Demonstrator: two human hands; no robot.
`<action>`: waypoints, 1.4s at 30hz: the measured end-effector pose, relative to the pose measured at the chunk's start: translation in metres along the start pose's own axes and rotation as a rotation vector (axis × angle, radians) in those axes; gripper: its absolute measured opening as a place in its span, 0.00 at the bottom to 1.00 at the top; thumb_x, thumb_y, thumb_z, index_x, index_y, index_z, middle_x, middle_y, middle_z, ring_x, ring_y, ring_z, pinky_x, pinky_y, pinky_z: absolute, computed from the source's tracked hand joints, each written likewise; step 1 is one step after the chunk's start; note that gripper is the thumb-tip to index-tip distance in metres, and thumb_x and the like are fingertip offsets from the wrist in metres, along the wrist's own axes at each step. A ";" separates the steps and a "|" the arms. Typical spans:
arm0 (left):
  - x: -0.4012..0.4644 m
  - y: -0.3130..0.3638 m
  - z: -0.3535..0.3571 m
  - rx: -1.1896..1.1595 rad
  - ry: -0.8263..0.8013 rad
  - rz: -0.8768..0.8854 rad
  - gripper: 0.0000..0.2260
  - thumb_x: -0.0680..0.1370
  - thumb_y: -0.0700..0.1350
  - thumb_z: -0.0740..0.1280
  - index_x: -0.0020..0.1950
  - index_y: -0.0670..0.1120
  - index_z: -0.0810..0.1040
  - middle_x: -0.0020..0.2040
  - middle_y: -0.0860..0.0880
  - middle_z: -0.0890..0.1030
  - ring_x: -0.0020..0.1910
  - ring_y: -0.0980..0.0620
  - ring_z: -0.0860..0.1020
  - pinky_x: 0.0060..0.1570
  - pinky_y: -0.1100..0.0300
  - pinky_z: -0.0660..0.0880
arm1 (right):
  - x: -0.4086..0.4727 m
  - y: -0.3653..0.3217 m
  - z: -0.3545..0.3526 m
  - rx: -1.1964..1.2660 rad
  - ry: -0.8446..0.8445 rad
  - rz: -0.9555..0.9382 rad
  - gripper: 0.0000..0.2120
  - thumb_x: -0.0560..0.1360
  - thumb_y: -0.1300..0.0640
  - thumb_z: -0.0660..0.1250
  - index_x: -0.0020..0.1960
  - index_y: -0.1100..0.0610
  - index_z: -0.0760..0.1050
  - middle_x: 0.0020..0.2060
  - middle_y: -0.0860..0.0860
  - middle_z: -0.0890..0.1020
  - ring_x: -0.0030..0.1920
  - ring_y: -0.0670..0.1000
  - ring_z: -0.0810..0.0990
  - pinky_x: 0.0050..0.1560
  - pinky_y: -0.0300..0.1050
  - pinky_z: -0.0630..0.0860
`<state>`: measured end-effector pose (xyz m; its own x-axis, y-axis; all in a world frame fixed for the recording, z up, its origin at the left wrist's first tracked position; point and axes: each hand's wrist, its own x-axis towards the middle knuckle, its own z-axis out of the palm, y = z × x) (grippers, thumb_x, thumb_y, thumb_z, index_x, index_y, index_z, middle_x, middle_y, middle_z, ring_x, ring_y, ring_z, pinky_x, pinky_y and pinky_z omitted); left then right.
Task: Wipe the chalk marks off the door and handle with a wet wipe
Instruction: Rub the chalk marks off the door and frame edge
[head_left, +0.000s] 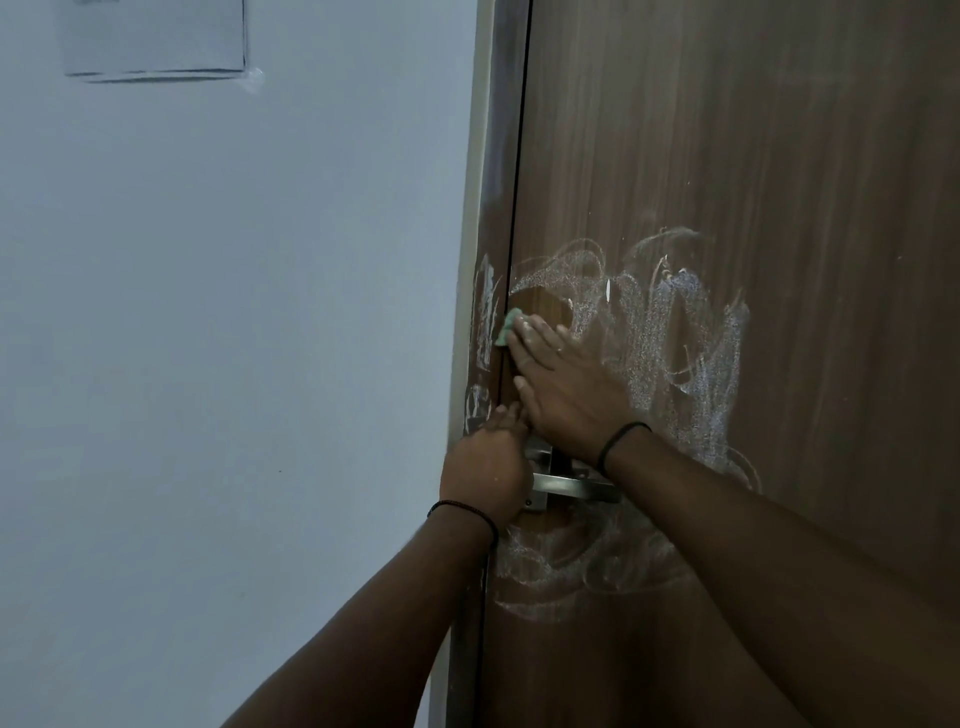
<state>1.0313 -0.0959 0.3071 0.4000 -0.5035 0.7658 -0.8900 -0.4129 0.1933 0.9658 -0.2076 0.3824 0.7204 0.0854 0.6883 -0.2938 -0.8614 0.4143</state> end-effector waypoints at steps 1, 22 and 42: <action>0.001 -0.001 0.001 0.012 -0.028 0.024 0.25 0.77 0.39 0.59 0.74 0.46 0.67 0.73 0.47 0.70 0.71 0.48 0.69 0.65 0.55 0.70 | -0.003 0.006 -0.001 -0.016 0.017 0.028 0.27 0.83 0.48 0.45 0.79 0.58 0.49 0.79 0.55 0.51 0.79 0.52 0.47 0.78 0.53 0.46; 0.004 0.002 -0.003 0.085 -0.044 0.008 0.26 0.77 0.41 0.59 0.76 0.48 0.64 0.75 0.49 0.66 0.72 0.50 0.67 0.67 0.56 0.68 | 0.047 -0.008 -0.032 0.043 0.036 0.142 0.28 0.83 0.47 0.43 0.79 0.58 0.45 0.79 0.55 0.47 0.79 0.52 0.44 0.78 0.52 0.43; 0.053 0.017 -0.018 0.323 0.049 0.045 0.26 0.81 0.46 0.51 0.79 0.42 0.51 0.79 0.43 0.53 0.78 0.45 0.51 0.77 0.51 0.50 | 0.029 0.038 -0.033 0.060 0.152 0.319 0.28 0.82 0.49 0.45 0.79 0.60 0.48 0.79 0.57 0.52 0.79 0.54 0.47 0.78 0.53 0.47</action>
<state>1.0333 -0.1160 0.3625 0.3439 -0.4932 0.7990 -0.7883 -0.6141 -0.0398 0.9548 -0.2213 0.4370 0.4951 -0.1231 0.8601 -0.4479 -0.8844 0.1313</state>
